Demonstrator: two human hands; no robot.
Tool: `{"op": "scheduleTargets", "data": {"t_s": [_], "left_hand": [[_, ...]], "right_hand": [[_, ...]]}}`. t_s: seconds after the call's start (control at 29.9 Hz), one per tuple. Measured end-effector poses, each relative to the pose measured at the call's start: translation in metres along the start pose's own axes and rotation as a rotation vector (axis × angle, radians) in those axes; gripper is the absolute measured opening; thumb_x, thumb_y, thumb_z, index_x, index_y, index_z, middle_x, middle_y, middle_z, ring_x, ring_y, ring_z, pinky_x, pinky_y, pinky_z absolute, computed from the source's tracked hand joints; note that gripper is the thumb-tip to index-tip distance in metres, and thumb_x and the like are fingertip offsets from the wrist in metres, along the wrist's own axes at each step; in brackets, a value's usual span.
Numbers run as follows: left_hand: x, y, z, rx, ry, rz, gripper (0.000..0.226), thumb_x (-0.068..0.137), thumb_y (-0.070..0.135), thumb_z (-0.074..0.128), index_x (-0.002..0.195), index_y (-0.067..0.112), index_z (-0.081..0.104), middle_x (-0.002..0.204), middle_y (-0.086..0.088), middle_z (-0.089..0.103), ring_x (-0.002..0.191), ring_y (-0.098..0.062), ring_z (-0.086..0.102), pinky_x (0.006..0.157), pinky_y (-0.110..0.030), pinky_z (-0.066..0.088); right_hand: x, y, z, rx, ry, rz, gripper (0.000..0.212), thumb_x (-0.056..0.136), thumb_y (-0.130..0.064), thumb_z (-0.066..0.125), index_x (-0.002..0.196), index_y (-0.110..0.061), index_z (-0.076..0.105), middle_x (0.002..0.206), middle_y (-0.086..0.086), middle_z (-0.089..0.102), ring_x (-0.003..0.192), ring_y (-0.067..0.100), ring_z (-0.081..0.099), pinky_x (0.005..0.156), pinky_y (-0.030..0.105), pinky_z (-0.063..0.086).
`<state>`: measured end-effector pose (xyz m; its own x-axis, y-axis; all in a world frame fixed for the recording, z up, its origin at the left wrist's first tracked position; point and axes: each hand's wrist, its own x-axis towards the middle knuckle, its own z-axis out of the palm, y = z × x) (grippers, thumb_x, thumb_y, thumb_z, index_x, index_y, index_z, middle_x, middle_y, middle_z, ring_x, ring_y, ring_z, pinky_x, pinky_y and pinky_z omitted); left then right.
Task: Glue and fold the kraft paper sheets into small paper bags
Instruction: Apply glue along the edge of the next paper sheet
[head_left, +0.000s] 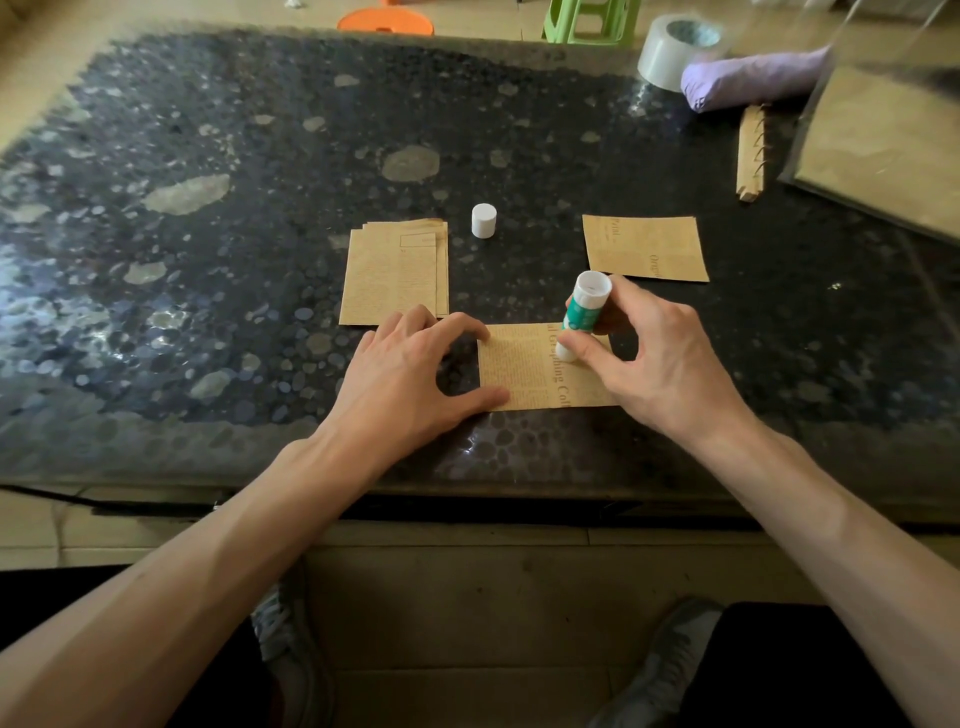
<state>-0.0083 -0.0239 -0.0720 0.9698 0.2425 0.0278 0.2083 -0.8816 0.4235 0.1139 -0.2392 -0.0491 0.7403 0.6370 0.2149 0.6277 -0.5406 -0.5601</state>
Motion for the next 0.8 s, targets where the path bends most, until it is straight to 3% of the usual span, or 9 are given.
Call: {"op": "scheduleTargets", "data": {"t_s": [0.17,0.47,0.8], "left_hand": [[0.000,0.000,0.000,0.002,-0.003,-0.001,0.067,0.072,0.082,0.058,0.129,0.048,0.051,0.107,0.013,0.049,0.110,-0.011,0.047,0.093,-0.030,0.035],[0.000,0.000,0.000,0.001,0.001,0.002,0.065,0.073,0.081,0.060,0.129,0.049,0.051,0.106,0.014,0.048,0.109,-0.009,0.045,0.092,-0.030,0.034],[0.001,-0.001,0.000,-0.001,-0.001,0.006,0.066,0.073,0.082,0.059,0.129,0.049,0.051,0.107,0.014,0.048,0.105,-0.007,0.041,0.092,-0.031,0.035]], "right_hand": [[-0.004,0.002,-0.003,-0.016,0.017,0.026,0.032,0.094,-0.038,0.074,0.112,-0.016,0.062,0.104,-0.014,0.061,0.094,0.002,0.057,0.075,-0.002,0.040],[-0.008,0.006,-0.008,-0.013,0.002,0.025,0.030,0.096,-0.031,0.073,0.118,-0.015,0.062,0.109,-0.004,0.069,0.099,0.013,0.066,0.084,0.035,0.058],[-0.012,0.011,-0.015,-0.057,0.003,0.079,0.032,0.095,-0.023,0.074,0.123,-0.013,0.062,0.116,-0.002,0.069,0.104,0.011,0.063,0.087,0.025,0.051]]}}
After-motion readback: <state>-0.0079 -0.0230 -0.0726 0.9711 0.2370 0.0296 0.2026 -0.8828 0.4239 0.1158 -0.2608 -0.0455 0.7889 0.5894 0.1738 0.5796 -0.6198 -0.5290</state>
